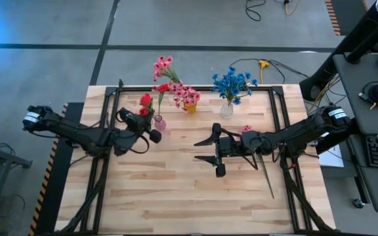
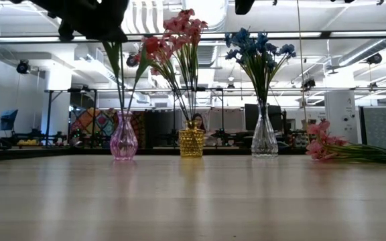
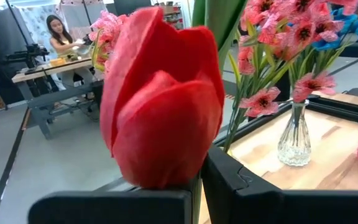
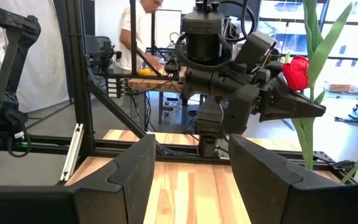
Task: Sort flowers into vase by color
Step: Put the red flower into the violet vase
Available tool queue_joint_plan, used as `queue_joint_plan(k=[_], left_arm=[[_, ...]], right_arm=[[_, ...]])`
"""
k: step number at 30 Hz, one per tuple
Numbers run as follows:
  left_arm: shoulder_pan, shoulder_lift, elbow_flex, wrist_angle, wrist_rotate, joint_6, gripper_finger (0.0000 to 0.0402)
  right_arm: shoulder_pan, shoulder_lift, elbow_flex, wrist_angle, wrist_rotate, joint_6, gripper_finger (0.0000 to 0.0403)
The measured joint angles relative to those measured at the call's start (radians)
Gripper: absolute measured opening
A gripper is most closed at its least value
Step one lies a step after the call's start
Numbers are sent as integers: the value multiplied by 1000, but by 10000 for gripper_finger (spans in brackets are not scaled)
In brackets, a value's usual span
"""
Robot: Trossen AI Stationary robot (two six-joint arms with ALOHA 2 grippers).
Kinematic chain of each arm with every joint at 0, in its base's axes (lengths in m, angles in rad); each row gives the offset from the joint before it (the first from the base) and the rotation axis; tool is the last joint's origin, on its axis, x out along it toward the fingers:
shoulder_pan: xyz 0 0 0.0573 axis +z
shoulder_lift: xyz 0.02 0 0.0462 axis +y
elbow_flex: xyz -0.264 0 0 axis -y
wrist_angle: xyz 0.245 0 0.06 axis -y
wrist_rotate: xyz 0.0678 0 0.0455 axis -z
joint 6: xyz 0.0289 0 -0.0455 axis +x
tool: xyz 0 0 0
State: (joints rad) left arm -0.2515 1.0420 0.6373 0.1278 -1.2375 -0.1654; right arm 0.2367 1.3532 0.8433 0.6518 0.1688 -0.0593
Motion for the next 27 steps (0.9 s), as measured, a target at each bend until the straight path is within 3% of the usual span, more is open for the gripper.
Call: queue_joint_plan(k=[27], left_arm=[[46, 5, -19, -4, 46, -19, 0]], right_arm=[[0, 0, 0, -11, 1, 9, 196]])
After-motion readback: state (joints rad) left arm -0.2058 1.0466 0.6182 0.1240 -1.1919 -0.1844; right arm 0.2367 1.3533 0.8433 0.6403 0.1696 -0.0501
